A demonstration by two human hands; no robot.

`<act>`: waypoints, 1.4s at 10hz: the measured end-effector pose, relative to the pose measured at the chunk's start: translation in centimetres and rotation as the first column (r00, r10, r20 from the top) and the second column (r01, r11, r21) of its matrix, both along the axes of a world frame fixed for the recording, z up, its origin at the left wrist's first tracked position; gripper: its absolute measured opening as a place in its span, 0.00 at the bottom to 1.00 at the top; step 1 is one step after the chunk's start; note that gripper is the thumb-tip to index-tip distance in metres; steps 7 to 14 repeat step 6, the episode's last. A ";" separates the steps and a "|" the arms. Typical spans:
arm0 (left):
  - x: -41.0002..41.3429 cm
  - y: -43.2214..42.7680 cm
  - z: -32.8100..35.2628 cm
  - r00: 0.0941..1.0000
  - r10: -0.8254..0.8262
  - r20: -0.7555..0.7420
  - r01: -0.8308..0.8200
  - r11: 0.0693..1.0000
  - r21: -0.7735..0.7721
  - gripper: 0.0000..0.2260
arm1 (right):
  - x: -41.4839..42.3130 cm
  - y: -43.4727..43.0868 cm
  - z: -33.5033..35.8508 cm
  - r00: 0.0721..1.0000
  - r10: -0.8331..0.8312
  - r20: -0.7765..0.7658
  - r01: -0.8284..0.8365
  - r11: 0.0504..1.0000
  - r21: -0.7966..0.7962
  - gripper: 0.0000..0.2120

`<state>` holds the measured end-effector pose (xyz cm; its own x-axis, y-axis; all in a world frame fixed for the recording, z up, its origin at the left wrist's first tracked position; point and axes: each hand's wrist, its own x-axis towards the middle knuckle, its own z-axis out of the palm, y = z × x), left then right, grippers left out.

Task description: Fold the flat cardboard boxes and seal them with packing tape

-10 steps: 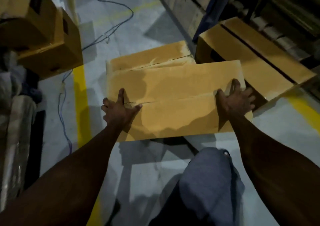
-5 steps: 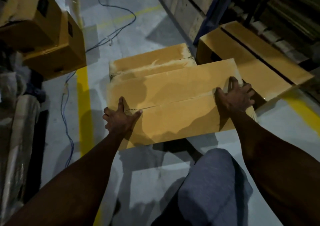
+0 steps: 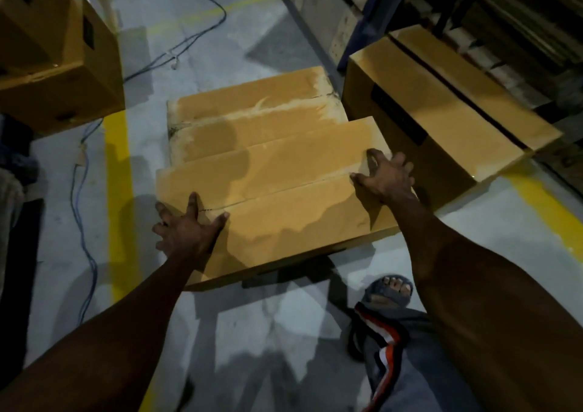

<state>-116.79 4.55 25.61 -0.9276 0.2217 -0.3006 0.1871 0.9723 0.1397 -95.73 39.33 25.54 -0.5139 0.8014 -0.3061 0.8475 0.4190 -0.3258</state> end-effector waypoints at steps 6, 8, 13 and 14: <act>6.6 9.7 -6.5 0.796 -0.548 0.258 0.581 0.811 -0.069 0.50 | 0.0 1.1 -4.5 0.907 0.361 0.218 -0.359 0.932 -0.047 0.43; 6.6 9.7 -6.5 0.796 -0.548 0.258 0.581 0.811 -0.069 0.50 | 0.0 1.1 -4.5 0.907 0.361 0.218 -0.359 0.932 -0.047 0.43; 6.6 9.7 -6.5 0.796 -0.548 0.258 0.581 0.811 -0.069 0.50 | 0.0 1.1 -4.5 0.907 0.361 0.218 -0.359 0.932 -0.047 0.43; 6.6 9.7 -6.5 0.796 -0.548 0.258 0.581 0.811 -0.069 0.50 | 0.0 1.1 -4.5 0.907 0.361 0.218 -0.359 0.932 -0.047 0.43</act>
